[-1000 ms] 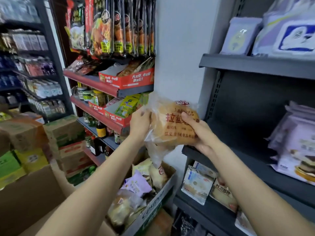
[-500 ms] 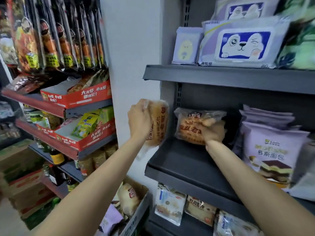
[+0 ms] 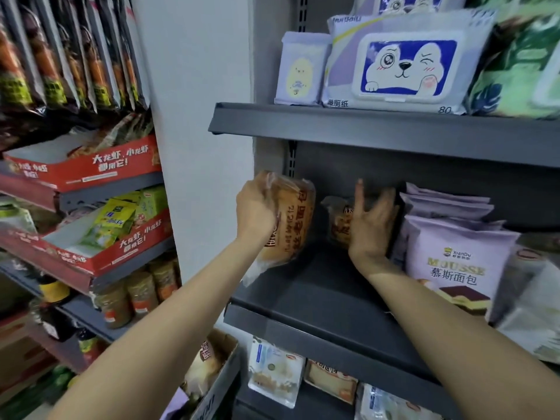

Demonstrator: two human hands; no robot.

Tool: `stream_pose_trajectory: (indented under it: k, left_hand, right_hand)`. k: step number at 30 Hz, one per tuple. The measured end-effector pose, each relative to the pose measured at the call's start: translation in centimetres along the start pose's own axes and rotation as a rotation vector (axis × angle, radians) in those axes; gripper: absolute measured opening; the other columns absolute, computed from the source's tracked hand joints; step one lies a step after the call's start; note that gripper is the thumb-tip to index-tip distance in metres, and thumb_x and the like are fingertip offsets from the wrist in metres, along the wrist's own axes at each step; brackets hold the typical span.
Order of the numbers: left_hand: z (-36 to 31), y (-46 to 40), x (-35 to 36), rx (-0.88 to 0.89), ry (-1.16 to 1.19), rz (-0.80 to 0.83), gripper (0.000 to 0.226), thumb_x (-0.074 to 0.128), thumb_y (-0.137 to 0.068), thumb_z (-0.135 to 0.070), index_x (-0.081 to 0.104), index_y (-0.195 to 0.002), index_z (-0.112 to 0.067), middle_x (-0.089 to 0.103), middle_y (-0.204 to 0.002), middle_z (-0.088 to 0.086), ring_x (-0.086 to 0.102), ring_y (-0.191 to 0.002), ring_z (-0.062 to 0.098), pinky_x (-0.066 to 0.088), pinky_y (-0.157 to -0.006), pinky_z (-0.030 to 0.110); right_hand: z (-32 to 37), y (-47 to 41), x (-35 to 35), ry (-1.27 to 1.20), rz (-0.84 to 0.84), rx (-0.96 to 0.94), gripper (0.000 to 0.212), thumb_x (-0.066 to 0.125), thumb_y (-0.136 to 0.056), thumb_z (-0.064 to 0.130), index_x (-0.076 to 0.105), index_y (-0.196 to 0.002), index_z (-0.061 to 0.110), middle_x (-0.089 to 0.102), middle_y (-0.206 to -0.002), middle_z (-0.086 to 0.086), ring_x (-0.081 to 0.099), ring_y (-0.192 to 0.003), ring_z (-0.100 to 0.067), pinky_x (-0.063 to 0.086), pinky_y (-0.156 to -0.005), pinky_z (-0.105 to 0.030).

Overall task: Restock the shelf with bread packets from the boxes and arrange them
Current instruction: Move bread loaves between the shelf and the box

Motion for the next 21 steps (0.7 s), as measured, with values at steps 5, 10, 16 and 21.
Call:
stream_pose_trajectory:
  k: [5,10,16,21]
  left_hand:
    - [0.2,0.2,-0.5,-0.034,0.088,0.013,0.030,0.037,-0.102,-0.031,0.055,-0.083,-0.018,0.067,-0.087,0.006,0.063,-0.081,0.020,0.048,-0.067,0.023]
    - [-0.1,0.2,-2.0,-0.045,0.104,0.015,0.028,0.037,-0.102,-0.026,0.057,-0.087,-0.015,0.065,-0.087,0.003,0.062,-0.083,0.021,0.047,-0.073,0.028]
    - [1.2,0.1,-3.3,-0.220,0.308,0.039,0.031,0.037,-0.101,-0.024,0.065,-0.088,-0.019,0.069,-0.095,0.005,0.066,-0.091,0.021,0.055,-0.084,0.038]
    - [-0.5,0.4,-2.5,-0.154,0.344,0.289,0.016,0.050,-0.098,-0.020,0.064,-0.097,-0.012,0.068,-0.091,0.002,0.066,-0.079,0.009,0.053,-0.068,0.015]
  right_hand:
    - [0.3,-0.3,0.9,0.122,0.208,-0.074,0.043,0.035,-0.099,0.015,0.031,-0.141,0.011,0.024,-0.146,-0.018,0.019,-0.139,-0.034,0.025,-0.111,-0.052]
    - [0.0,-0.7,0.3,0.049,0.387,-0.027,0.049,0.040,-0.099,0.032,0.026,-0.141,0.011,0.025,-0.143,-0.020,0.027,-0.133,-0.038,0.034,-0.103,-0.046]
    - [1.9,1.0,-4.1,-0.507,0.260,-0.022,0.051,0.045,-0.097,0.032,0.027,-0.143,0.018,0.027,-0.149,-0.012,0.020,-0.142,-0.032,0.024,-0.111,-0.045]
    - [5.5,4.4,-9.6,-1.194,0.648,-0.241,0.088,0.074,-0.075,0.032,0.021,-0.145,0.039,0.045,-0.130,0.012,0.048,-0.120,-0.009,0.040,-0.101,-0.032]
Point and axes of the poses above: each hand's wrist, its own y-axis away from the middle knuckle, its own x-axis out of the palm, z = x × y, the point moved 3 cm from there along -y, towards the middle knuckle
